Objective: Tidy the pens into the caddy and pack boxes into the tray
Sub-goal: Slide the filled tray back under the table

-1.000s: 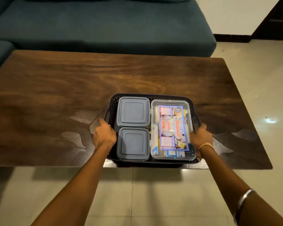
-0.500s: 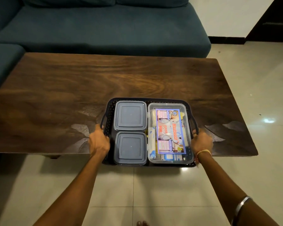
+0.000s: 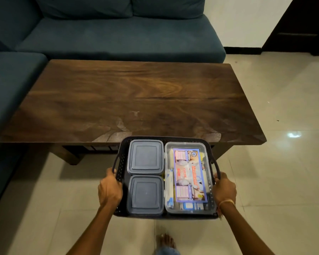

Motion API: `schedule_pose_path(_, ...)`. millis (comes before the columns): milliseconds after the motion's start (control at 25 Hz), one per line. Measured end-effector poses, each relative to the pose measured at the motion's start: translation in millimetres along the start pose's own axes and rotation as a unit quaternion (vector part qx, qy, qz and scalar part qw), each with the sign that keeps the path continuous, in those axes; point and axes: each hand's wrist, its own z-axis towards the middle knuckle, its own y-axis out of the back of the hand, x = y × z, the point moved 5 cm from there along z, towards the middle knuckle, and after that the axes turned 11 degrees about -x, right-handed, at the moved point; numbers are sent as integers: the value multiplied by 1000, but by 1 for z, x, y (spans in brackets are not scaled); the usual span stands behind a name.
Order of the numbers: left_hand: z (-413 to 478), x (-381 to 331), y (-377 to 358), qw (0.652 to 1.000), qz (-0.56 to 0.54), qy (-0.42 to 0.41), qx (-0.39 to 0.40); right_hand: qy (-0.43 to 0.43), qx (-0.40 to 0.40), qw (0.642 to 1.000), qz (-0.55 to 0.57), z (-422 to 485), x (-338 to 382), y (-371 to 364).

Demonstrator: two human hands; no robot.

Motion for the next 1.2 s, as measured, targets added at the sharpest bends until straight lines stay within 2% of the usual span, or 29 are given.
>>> schedule_pose_path(280,-27,52,-47,997,31,44,49,-45,45,997,-40,-12,-63,-45)
schedule_pose_path(480,13,50,-117,996,18,68,60,-33,54,997,-42,52,-70,-104)
schedule_pose_path(600,54,53,-174,996,8,77,37,-19,42,998,-47,105,-76,-158)
schedule_pose_path(840,164,40,-280,999,-9,29,-15,46,-15,996,-73,226,-65,-259)
schedule_pose_path(1000,231,17,-320,998,47,-35,-33,73,-43,994,-72,284,-38,-304)
schedule_pose_path(1200,291,-2,-345,991,10,-74,-110,55,-78,995,11,333,-16,-345)
